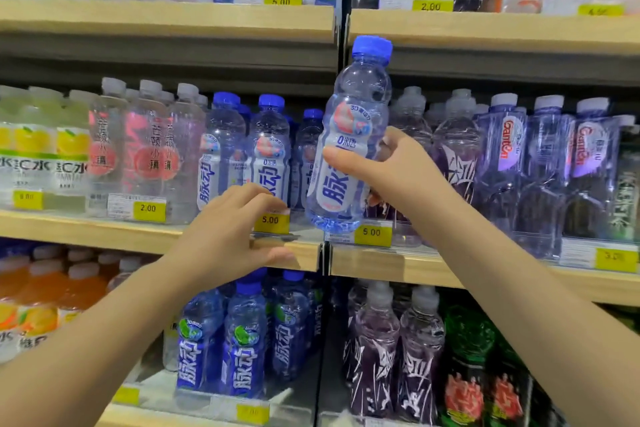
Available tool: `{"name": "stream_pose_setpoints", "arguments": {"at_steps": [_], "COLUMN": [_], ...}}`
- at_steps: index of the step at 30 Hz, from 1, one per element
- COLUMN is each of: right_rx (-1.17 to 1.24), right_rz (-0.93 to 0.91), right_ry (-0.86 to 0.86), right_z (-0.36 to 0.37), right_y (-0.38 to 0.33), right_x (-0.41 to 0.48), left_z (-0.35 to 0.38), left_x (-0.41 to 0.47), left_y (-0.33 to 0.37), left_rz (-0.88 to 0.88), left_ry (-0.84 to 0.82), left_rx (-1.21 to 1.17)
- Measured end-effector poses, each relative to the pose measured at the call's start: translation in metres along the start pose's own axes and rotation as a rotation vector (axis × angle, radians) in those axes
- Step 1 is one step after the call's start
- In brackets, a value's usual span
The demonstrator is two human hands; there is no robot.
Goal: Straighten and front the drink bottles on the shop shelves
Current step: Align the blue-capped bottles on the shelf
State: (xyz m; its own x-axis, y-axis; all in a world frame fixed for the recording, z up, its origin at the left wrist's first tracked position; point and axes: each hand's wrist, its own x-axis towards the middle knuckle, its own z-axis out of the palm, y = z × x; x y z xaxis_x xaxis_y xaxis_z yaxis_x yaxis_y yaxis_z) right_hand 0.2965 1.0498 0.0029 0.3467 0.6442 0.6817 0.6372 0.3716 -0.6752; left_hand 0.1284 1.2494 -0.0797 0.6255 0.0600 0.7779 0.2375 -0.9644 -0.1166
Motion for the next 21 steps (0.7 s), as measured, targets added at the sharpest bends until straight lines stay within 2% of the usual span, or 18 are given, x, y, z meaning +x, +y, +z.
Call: {"name": "stream_pose_setpoints", "arguments": {"at_steps": [9, 21], "right_rx": [-0.094, -0.354], "right_rz": [-0.011, -0.06], "right_ry": [0.128, 0.152], "right_z": [0.032, 0.056], "right_y": [-0.002, 0.016], "right_x": [0.028, 0.043], "left_z": [-0.016, -0.009], "left_x": [0.003, -0.003], "left_y": [-0.02, -0.024], "left_rz": [0.042, 0.052], "left_ry": [-0.097, -0.02], "left_rx": [-0.066, -0.097]}}
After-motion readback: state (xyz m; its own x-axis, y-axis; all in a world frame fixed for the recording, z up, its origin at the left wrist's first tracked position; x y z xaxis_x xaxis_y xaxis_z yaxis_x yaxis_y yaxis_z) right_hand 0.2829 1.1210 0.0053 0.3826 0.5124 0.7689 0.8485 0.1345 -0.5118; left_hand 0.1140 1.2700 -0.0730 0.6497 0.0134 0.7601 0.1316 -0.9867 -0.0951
